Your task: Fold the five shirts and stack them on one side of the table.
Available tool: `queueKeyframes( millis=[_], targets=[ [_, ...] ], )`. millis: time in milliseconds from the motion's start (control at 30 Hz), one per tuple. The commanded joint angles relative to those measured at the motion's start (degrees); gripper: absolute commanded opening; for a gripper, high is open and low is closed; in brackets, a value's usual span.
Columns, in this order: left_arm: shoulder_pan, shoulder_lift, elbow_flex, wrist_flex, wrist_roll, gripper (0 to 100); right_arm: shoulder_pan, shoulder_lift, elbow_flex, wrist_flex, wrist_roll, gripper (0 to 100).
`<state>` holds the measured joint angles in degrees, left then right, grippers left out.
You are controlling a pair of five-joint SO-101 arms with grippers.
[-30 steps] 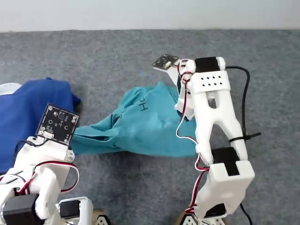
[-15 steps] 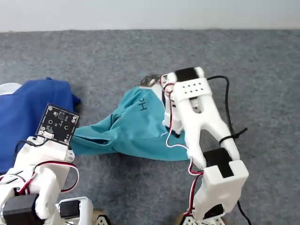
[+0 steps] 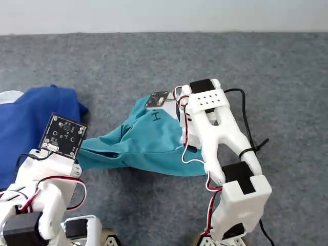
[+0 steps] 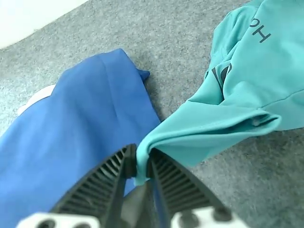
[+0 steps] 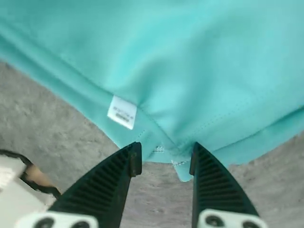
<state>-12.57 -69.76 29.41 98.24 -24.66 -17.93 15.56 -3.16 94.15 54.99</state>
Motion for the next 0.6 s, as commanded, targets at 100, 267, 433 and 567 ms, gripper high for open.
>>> queueKeyframes(
  millis=[100, 267, 433, 567],
  targets=[
    [-0.26, -0.26, -0.13, -0.79, -0.18, 1, -0.40, -4.44, -1.85, 4.00, 6.24, 18.4],
    [-0.26, -0.26, 0.31, -0.70, -0.18, 1, -0.84, -4.26, -2.99, 2.07, 6.33, 18.4],
    [-0.26, -0.26, 3.38, -0.79, -0.18, 1, -2.77, -1.54, -2.64, 0.40, 6.15, 18.4],
    [0.00, -0.26, 3.56, -1.05, -0.18, 1, -3.91, 2.07, -2.64, -2.07, 6.15, 18.4]
  ],
)
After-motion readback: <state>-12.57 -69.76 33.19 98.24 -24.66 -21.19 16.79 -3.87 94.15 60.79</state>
